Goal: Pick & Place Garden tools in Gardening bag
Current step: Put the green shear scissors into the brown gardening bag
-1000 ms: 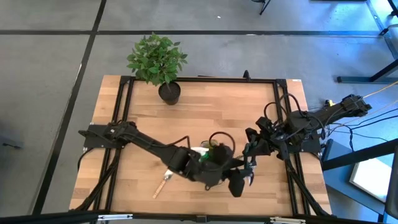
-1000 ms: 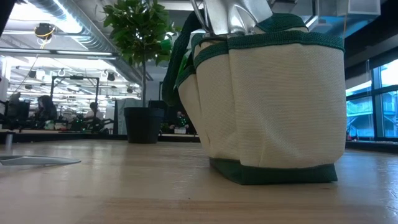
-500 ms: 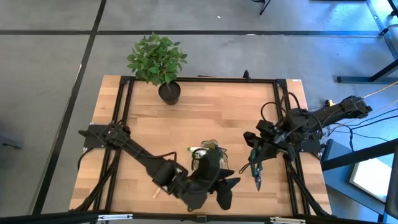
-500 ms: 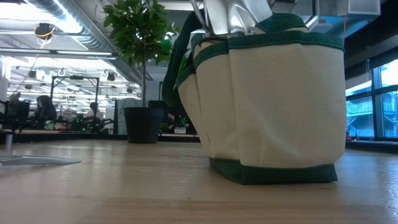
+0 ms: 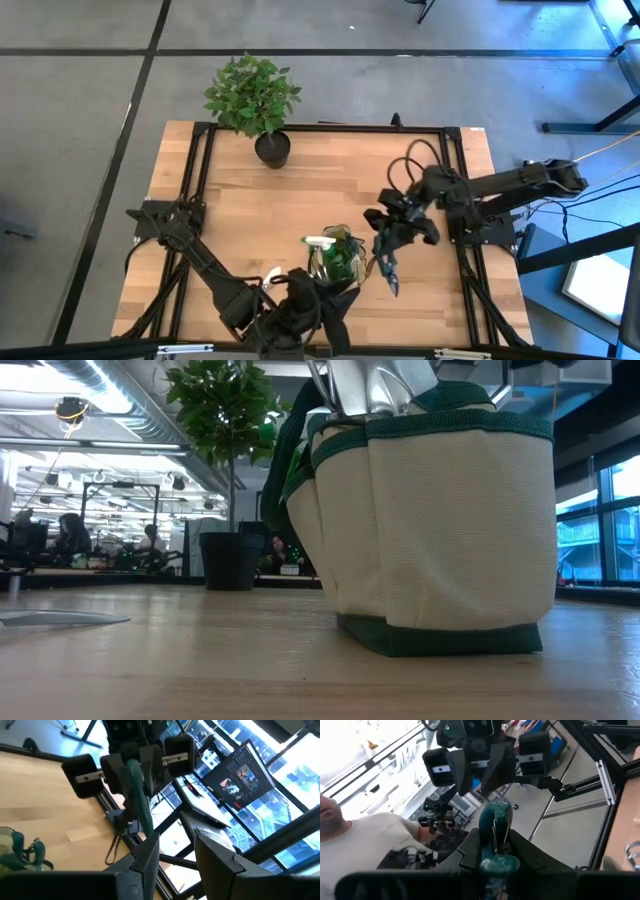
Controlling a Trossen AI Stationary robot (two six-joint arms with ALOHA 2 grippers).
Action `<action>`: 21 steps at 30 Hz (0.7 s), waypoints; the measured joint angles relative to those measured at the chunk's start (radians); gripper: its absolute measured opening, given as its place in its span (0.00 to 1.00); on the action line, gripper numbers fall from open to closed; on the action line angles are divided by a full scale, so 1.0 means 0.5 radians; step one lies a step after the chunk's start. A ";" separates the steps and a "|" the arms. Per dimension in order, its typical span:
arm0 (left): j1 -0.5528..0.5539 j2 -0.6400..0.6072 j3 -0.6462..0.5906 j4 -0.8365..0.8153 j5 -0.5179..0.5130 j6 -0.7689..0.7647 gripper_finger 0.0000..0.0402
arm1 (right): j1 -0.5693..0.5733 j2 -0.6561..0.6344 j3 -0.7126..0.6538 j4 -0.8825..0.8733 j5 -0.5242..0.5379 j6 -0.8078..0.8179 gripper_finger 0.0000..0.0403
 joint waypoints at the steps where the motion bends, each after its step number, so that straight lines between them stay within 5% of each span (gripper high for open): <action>1: 0.001 0.000 0.000 -0.015 -0.007 -0.001 0.29 | -0.031 0.045 0.049 -0.003 -0.064 -0.004 0.15; 7: 0.054 -0.015 0.000 -0.426 0.087 -0.346 0.26 | -0.161 0.338 0.448 -0.031 -0.361 -0.059 0.15; 13: 0.123 -0.023 -0.001 -1.017 0.671 -0.864 0.26 | -0.184 0.425 0.604 -0.429 -0.538 -0.282 0.15; 21: 0.089 -0.037 0.000 -1.411 0.615 -1.138 0.26 | -0.115 0.327 0.603 -1.268 0.029 -0.760 0.15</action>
